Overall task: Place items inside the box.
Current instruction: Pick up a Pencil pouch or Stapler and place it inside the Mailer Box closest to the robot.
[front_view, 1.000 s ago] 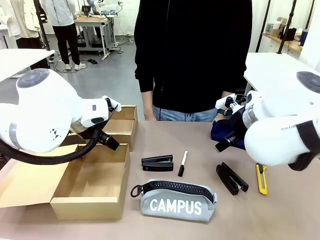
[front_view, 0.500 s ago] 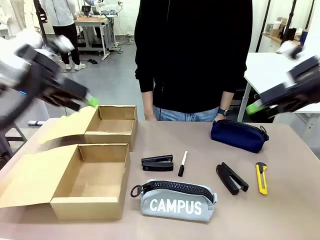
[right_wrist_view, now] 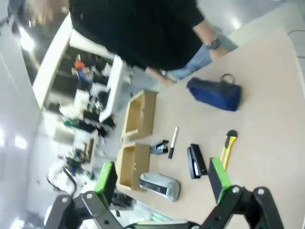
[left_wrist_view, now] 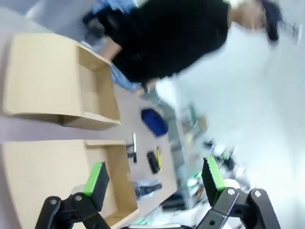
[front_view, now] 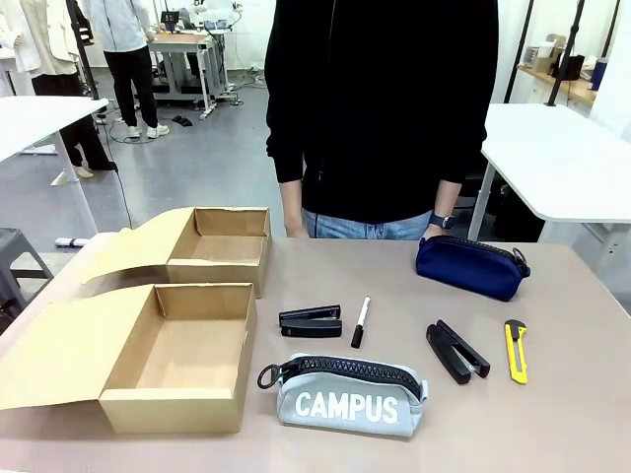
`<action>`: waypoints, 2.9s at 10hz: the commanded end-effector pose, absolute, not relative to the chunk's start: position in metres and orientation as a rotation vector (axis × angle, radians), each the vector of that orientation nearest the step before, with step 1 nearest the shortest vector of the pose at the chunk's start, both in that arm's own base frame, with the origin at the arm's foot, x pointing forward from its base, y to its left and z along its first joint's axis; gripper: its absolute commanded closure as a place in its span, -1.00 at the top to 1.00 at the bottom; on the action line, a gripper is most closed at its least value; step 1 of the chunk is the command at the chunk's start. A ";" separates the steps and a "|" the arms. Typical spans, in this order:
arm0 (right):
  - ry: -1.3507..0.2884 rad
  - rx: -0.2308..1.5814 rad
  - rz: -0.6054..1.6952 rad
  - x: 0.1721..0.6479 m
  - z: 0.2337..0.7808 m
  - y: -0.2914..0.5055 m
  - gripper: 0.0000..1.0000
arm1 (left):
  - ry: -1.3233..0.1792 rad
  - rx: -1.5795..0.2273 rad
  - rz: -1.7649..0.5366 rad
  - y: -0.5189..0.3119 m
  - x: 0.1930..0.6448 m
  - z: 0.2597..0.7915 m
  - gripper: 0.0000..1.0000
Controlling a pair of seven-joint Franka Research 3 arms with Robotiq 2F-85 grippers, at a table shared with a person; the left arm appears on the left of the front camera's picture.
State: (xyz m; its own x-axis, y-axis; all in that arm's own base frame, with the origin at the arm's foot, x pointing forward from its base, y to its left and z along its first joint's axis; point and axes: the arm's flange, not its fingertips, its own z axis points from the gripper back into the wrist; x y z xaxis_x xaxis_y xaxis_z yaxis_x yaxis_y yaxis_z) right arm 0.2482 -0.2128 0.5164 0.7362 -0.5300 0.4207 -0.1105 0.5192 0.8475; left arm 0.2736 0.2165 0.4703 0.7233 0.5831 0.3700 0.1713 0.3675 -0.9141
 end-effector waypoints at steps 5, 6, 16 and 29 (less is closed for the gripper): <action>-0.742 1.031 -0.358 0.237 0.500 -0.237 1.00 | -0.779 -1.235 0.404 0.244 0.264 0.437 1.00; -0.742 1.031 -0.358 0.237 0.500 -0.237 1.00 | -0.779 -1.235 0.404 0.244 0.264 0.437 1.00; -0.545 0.946 0.150 0.259 0.496 -0.222 1.00 | -0.779 -1.235 0.404 0.244 0.264 0.437 1.00; -0.467 0.416 0.606 0.359 0.461 -0.113 1.00 | -0.779 -1.235 0.404 0.244 0.264 0.437 1.00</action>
State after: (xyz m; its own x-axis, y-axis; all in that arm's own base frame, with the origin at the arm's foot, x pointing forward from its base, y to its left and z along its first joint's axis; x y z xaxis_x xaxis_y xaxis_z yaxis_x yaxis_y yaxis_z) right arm 0.3331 -0.1296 0.4821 0.7947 0.2764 0.5404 -0.5340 0.7416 0.4060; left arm 0.2637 0.2432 0.4372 0.6949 0.6613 0.2825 0.0942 0.3058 -0.9474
